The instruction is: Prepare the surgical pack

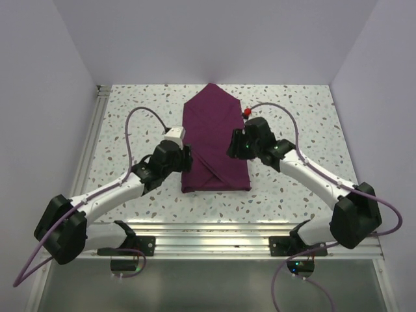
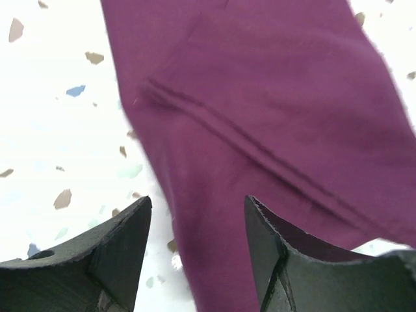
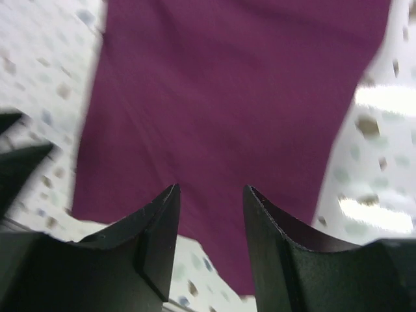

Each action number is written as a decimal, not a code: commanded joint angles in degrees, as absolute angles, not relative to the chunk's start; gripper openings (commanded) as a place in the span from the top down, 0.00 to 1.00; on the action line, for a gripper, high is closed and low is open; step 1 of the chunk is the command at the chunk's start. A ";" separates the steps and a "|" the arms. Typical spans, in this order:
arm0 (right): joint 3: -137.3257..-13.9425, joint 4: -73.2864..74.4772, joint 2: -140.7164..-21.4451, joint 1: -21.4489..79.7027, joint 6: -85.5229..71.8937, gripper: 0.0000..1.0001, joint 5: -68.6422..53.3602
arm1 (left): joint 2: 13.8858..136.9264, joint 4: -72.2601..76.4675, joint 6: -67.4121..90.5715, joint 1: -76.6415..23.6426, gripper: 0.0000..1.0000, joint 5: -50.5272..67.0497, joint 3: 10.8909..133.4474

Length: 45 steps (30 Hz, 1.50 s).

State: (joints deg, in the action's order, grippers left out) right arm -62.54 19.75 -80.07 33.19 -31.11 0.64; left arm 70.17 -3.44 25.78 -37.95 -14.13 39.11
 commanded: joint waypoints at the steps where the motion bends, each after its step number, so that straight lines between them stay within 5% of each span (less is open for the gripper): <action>1: -55.47 24.43 -74.19 33.49 -28.47 0.53 2.63 | 71.27 -4.83 26.02 -37.71 0.37 -13.27 45.95; 11: -42.45 21.71 -66.01 34.19 -30.67 0.70 0.09 | 88.94 -4.92 22.94 -37.71 0.38 -9.76 59.33; 28: -41.13 19.51 -76.37 39.28 -30.24 0.91 -2.02 | 102.74 -5.01 22.23 -33.84 0.51 -9.75 66.01; 36: -41.48 22.58 -75.24 40.17 -29.45 0.91 -1.76 | 104.15 -5.19 23.20 -31.99 0.57 -8.88 65.74; 42: -53.07 30.05 -73.56 39.20 -26.12 0.65 5.00 | 103.89 -4.13 23.38 -31.91 0.61 -8.62 64.43; 45: -59.75 31.90 -77.16 35.70 -23.92 0.65 4.05 | 104.15 -3.69 23.38 -31.90 0.63 -8.61 63.99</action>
State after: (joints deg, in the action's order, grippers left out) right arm -52.97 28.40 -75.44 38.44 -27.49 2.26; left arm 103.79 -5.39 23.38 -32.25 -9.10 64.47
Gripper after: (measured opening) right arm 0.348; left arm 0.376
